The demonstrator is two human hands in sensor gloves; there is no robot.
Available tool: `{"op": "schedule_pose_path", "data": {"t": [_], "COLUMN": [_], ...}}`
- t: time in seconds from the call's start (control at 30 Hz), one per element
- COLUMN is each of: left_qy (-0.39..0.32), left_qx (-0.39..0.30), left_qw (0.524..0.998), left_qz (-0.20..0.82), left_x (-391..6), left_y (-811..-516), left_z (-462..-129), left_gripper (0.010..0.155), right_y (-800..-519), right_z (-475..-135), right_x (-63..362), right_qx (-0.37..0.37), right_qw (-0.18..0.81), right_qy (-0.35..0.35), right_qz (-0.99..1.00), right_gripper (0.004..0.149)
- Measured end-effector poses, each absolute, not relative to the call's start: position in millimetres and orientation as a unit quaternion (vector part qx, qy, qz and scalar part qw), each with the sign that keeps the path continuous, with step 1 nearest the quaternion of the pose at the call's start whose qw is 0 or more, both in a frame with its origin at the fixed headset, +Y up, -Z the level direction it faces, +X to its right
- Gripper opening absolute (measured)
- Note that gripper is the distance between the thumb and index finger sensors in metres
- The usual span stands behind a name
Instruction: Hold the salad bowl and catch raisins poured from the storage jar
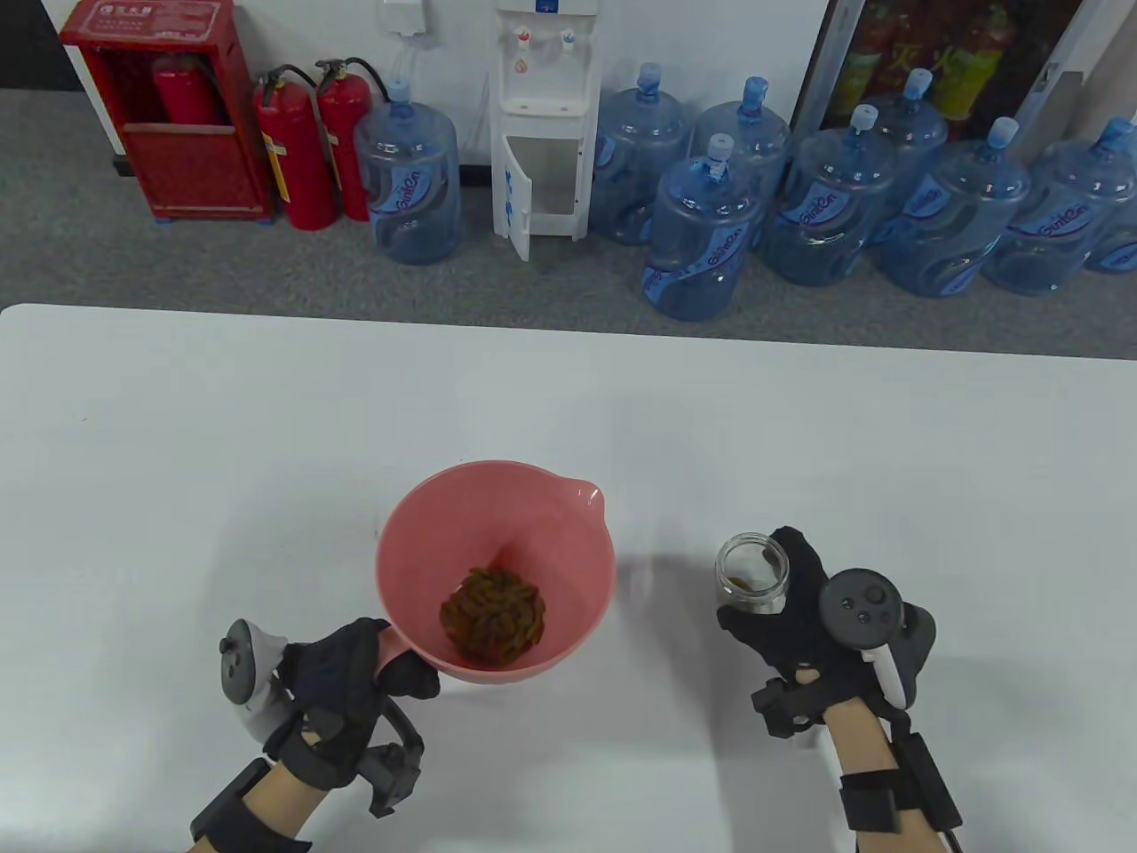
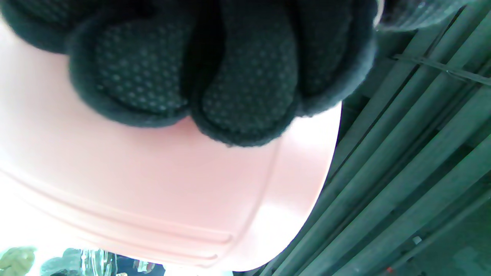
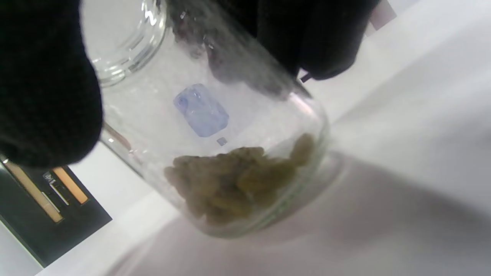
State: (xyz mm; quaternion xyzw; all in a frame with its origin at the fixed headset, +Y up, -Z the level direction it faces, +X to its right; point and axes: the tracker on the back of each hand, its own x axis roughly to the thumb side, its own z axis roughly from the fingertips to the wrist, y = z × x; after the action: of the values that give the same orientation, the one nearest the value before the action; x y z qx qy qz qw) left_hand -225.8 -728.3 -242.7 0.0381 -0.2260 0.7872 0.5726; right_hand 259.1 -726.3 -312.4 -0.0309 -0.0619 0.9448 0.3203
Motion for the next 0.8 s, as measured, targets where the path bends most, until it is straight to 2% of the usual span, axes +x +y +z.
{"op": "schedule_pose_path", "data": {"t": [0.43, 0.5, 0.63, 0.8], "left_qy": [-0.224, -0.224, -0.226, -0.225], "left_qx": [0.035, 0.036, 0.037, 0.037], "left_qw": [0.572, 0.571, 0.571, 0.574], "left_qz": [0.788, 0.789, 0.789, 0.787], "left_x": [-225.8, -225.8, -225.8, -226.0], "left_y": [-728.7, -728.6, -728.4, -729.1], "left_z": [-242.7, -242.9, -243.1, -243.3], "left_gripper": [0.046, 0.046, 0.046, 0.046], "right_y": [-729.8, -721.1, -696.6, -672.9], "right_z": [-309.5, -305.8, -293.3, -270.5], "right_x": [272.6, 273.6, 266.8, 227.3], "right_qx": [-0.03, -0.027, -0.002, 0.083], "right_qw": [0.365, 0.361, 0.285, 0.199], "right_qy": [-0.015, -0.032, -0.101, -0.179], "right_qz": [0.93, 0.932, 0.953, 0.96], "right_gripper": [0.109, 0.11, 0.105, 0.095]}}
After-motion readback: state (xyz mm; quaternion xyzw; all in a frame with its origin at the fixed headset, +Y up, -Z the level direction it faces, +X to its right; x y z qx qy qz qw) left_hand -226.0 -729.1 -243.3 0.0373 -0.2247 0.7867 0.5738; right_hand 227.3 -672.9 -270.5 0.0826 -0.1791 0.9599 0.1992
